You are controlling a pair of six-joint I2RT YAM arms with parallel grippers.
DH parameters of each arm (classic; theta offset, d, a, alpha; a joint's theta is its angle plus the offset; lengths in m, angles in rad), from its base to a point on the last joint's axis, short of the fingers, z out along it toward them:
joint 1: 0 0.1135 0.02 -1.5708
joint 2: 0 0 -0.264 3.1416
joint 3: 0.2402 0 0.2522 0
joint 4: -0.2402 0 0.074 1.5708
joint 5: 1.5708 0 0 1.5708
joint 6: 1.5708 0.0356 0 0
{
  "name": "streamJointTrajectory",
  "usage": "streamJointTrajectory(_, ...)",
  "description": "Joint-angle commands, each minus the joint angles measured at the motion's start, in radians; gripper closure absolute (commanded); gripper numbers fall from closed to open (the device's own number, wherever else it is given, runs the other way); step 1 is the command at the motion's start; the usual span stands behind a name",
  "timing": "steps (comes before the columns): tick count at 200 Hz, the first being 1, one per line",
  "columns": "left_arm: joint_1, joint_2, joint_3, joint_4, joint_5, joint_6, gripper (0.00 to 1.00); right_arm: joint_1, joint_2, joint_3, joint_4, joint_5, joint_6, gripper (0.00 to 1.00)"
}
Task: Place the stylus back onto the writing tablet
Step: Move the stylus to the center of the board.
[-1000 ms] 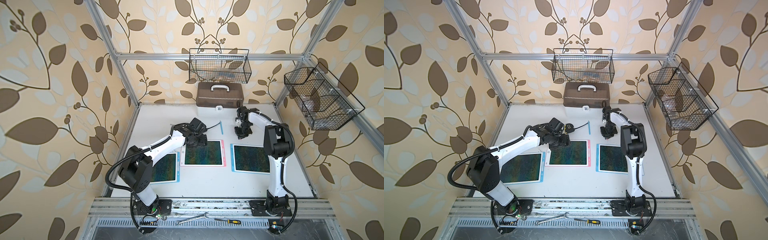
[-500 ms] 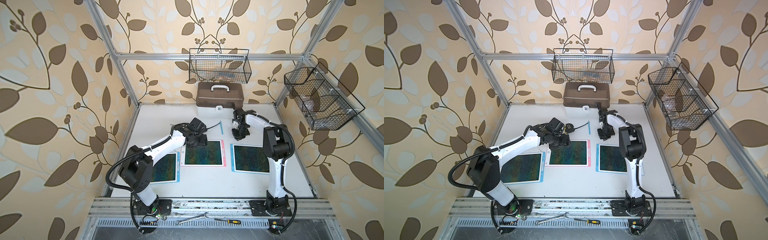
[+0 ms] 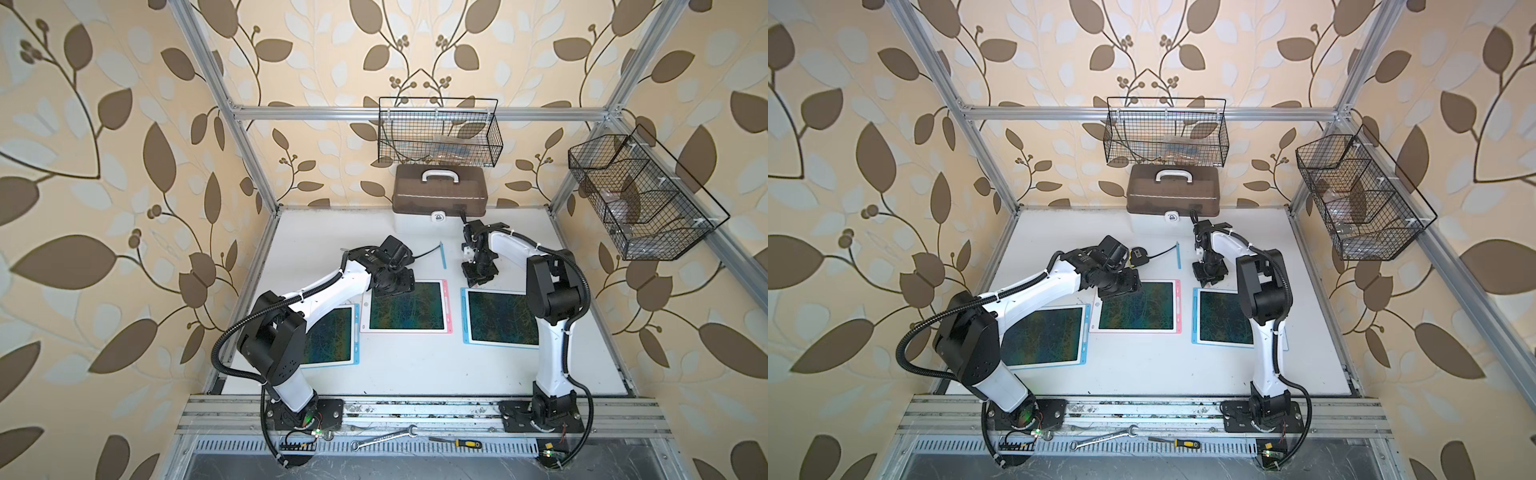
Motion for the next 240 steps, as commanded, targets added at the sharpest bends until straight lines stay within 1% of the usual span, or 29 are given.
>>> streamJointTrajectory(1, 0.007, -0.016, 0.014, 0.004, 0.009, 0.016, 0.23, 0.005, 0.023, 0.070, -0.051, -0.012, 0.024, 0.60)
streamJointTrajectory(57, 0.006, -0.029, -0.007, 0.011, 0.011, 0.009, 0.23, 0.019, 0.039, 0.267, -0.138, 0.008, 0.048, 0.62)
streamJointTrajectory(89, 0.006, -0.030, -0.011, 0.016, 0.014, 0.009, 0.23, 0.021, 0.053, 0.337, -0.185, 0.020, 0.050, 0.64)
streamJointTrajectory(105, 0.006, -0.034, -0.016, 0.018, 0.014, 0.005, 0.23, 0.029, 0.040, 0.348, -0.174, 0.028, 0.048, 0.63)
streamJointTrajectory(127, 0.006, -0.036, -0.022, 0.021, 0.015, 0.003, 0.23, 0.028, 0.069, 0.415, -0.192, 0.034, 0.048, 0.58)
streamJointTrajectory(158, 0.006, -0.037, -0.022, 0.016, 0.014, 0.000, 0.23, 0.004, 0.169, 0.533, -0.233, 0.015, 0.028, 0.43)
streamJointTrajectory(173, 0.005, -0.042, -0.024, 0.013, 0.012, -0.002, 0.23, -0.010, 0.205, 0.563, -0.238, 0.005, 0.019, 0.40)
streamJointTrajectory(207, 0.006, -0.046, -0.026, 0.011, 0.008, -0.004, 0.23, -0.023, 0.260, 0.568, -0.226, -0.025, -0.010, 0.34)
streamJointTrajectory(240, 0.006, -0.040, -0.017, 0.007, 0.007, -0.005, 0.23, -0.020, 0.269, 0.542, -0.203, -0.038, -0.016, 0.28)
